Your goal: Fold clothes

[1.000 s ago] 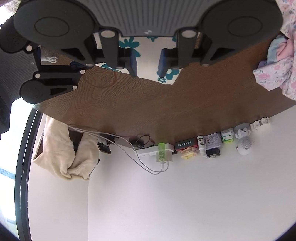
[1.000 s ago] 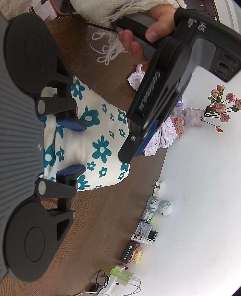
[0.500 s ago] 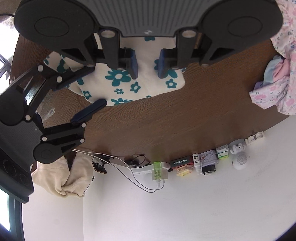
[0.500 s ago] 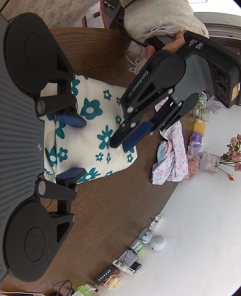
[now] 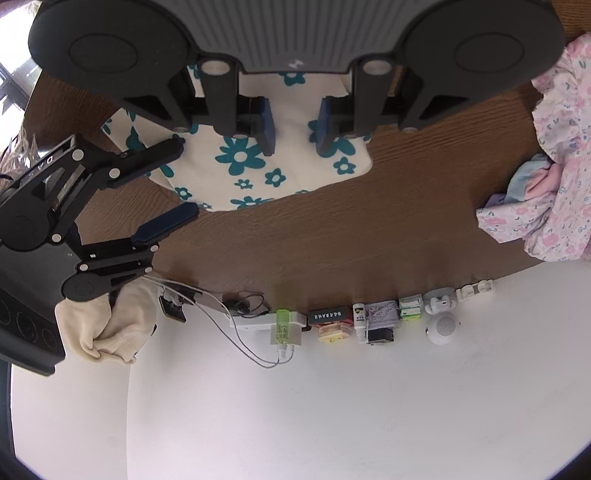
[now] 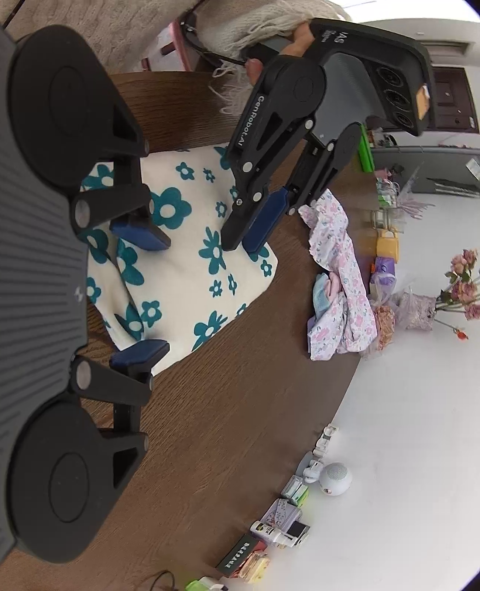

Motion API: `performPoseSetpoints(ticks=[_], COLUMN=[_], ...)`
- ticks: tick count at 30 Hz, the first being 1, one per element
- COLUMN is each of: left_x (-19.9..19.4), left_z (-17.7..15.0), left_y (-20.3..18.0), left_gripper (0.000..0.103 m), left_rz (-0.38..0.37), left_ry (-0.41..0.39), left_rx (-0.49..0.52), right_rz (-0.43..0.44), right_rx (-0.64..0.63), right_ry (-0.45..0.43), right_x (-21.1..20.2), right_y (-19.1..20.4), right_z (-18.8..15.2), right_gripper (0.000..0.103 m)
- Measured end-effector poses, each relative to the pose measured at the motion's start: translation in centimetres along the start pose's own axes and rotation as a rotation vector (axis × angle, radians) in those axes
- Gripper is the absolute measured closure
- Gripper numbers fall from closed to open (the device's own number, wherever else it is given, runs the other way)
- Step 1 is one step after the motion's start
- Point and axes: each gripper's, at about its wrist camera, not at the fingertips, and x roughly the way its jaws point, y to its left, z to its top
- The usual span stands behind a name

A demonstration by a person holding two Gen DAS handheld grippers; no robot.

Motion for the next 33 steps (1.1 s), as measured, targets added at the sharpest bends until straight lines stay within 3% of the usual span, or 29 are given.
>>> performPoseSetpoints(ticks=[2,6,7,8,15,20,25,33], left_x=[-1.4,-4.3,-4.8,-5.2,-7.0,-7.8,-9.0,-9.9], left_z=[0.0,-0.8,-1.2,-1.6,-4.7,-5.6,-6.4,-7.2], left_y=[0.2,0.0,-0.1,-0.3,-1.2,-2.1,-2.5,-2.7], left_gripper=[0.040,0.013,0.010,0.008,0.004,0.004,0.004,0.003], left_rz=[0.004,0.038,0.046,0.053,0.104,0.140,0.188,0.217], left_ry=[-0.058,-0.141,-0.152,-0.154,-0.134,-0.126,-0.148,-0.150], left_rx=[-0.047,-0.098,-0.108,-0.124,-0.307,-0.313,-0.336,-0.360], right_rz=[-0.007,-0.059,-0.090,-0.127,-0.230,-0.302,-0.510,-0.422], right_rx=[0.093,0.246,0.287,0.329,0.566,0.616,0.671,0.682], right_ry=[-0.065,-0.164,-0.171,-0.172,-0.227,-0.208,-0.213,-0.192], right_x=[-1.6,-4.5,-5.0,-5.3,-5.7,-4.8,-4.7,-4.4], right_y=[-0.3,0.8,1.2,1.6,5.6,8.1,9.9,10.6], right_z=[-0.3,-1.4,-1.7,-2.0,-4.4,-5.0,-4.6,-4.2], right_gripper=[0.030,0.017,0.006,0.000,0.000,0.000,0.000,0.000])
